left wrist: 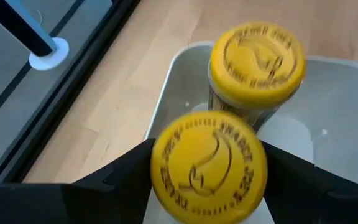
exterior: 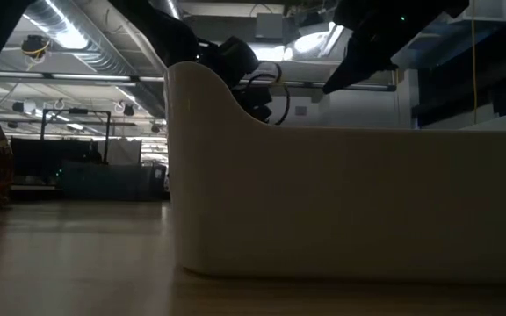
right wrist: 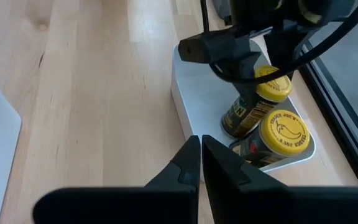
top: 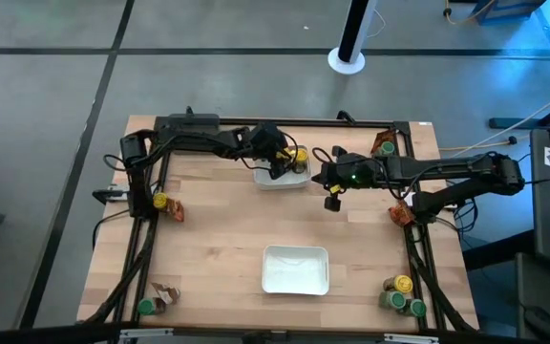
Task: Sort spices by type
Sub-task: Put the yellow seasoning bottle into the top white bin, then put the seasoning bottle into the top white bin
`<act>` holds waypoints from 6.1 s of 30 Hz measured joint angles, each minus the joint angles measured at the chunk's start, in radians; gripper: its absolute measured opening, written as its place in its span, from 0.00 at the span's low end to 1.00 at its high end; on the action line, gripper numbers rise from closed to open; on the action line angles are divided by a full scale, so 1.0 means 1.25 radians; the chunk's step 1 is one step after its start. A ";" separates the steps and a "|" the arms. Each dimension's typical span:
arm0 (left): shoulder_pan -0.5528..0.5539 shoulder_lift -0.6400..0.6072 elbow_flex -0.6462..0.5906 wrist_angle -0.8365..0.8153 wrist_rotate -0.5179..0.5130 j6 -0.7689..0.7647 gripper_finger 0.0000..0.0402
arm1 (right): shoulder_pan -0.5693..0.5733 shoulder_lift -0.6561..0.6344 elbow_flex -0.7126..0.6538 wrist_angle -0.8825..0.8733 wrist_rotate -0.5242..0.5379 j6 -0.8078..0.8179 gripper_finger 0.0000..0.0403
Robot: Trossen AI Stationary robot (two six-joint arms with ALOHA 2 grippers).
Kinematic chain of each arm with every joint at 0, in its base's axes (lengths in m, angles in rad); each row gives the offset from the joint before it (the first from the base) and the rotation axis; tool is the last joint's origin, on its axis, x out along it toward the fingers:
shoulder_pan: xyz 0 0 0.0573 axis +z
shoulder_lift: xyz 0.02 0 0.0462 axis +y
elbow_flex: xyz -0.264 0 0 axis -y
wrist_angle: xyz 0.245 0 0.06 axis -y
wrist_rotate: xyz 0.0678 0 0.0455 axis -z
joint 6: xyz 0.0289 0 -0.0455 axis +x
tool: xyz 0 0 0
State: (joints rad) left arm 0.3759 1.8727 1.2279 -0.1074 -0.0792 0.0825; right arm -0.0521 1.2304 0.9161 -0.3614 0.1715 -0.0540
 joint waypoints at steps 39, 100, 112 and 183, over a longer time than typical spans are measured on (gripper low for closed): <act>-0.129 -0.515 0.066 -0.669 -0.030 -0.120 0.68 | -0.001 -0.001 -0.034 0.025 -0.004 -0.009 0.05; -0.249 -0.552 -0.205 -1.170 0.048 -0.362 0.98 | 0.000 -0.001 -0.034 0.058 0.001 -0.016 0.05; -0.249 -0.706 -0.290 -1.171 0.039 -0.335 0.98 | 0.000 -0.001 -0.034 0.058 0.001 -0.001 0.05; -0.248 -0.596 -0.306 -1.133 -0.210 -0.350 0.54 | -0.001 -0.001 -0.034 0.060 -0.005 -0.006 0.05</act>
State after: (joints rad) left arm 0.0666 1.1282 0.8447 -1.5239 -0.3414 -0.3546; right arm -0.0528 1.2297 0.8738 -0.2859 0.1646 -0.0612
